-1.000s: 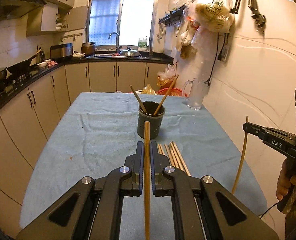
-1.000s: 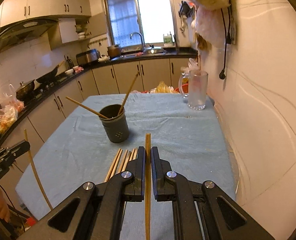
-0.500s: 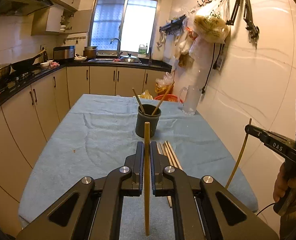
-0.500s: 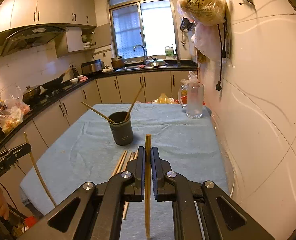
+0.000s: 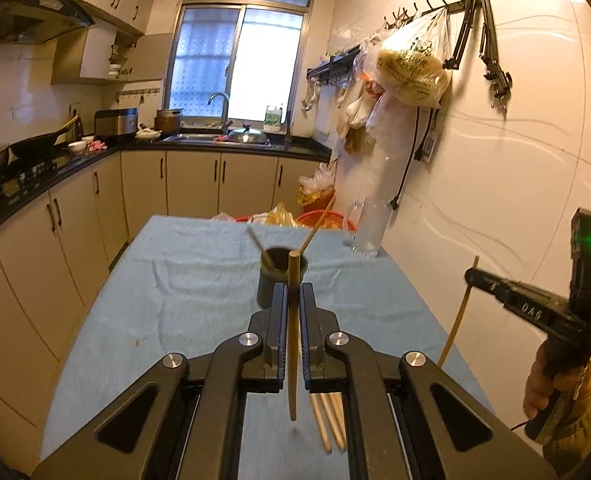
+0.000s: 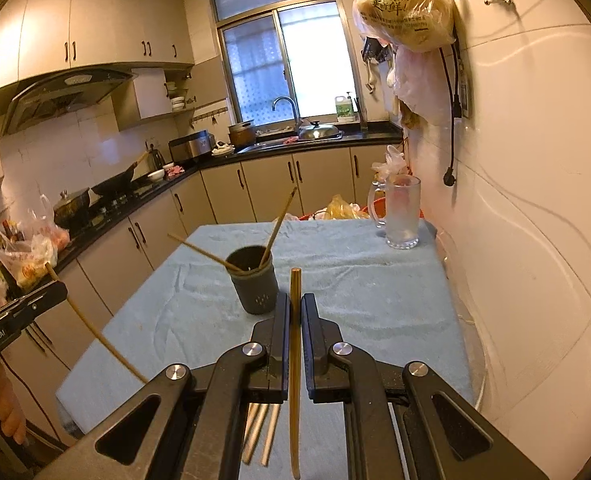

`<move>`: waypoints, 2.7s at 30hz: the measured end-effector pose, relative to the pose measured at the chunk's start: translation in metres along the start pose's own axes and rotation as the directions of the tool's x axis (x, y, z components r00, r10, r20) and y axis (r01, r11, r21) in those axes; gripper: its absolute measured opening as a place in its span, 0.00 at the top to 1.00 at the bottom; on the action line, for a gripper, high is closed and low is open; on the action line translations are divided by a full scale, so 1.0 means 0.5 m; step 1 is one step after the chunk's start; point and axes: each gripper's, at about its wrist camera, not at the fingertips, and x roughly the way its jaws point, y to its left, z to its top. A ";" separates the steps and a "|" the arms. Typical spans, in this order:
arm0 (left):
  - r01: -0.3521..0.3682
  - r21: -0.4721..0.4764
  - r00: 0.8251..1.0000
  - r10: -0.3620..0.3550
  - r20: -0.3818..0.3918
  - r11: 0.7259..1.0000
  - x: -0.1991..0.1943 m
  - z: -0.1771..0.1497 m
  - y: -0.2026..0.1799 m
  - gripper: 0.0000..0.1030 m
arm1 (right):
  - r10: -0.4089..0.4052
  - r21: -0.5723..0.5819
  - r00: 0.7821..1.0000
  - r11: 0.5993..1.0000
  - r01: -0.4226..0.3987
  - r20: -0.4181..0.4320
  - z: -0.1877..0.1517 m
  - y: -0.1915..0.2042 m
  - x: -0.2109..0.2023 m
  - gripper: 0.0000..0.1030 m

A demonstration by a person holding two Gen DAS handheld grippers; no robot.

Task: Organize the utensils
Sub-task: 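Lift both chopsticks upright and carry them above the grey holder, then drop the chopsticks into the holder by opening both grippers, then close the left gripper on a chopstick while the right gripper grasps another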

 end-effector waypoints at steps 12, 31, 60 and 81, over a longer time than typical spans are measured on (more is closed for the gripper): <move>-0.030 0.042 0.990 0.024 0.142 0.999 0.105 0.186 -0.037 0.95 | 0.070 0.057 0.991 0.995 -0.076 0.111 0.160 0.014 0.100 0.94; -0.115 0.005 0.987 0.114 0.111 0.993 0.386 0.273 -0.010 0.95 | 0.033 0.154 0.973 0.986 -0.070 0.229 0.284 0.037 0.338 0.94; -0.096 0.009 0.969 0.091 0.229 0.995 0.117 0.161 -0.036 0.31 | 0.034 0.116 0.998 0.993 -0.039 0.053 0.178 0.025 0.260 0.48; -0.097 -0.012 0.973 0.092 -0.214 0.995 0.199 -0.140 0.020 0.22 | 0.021 0.033 0.880 0.999 -0.006 -0.475 -0.170 -0.061 0.258 0.39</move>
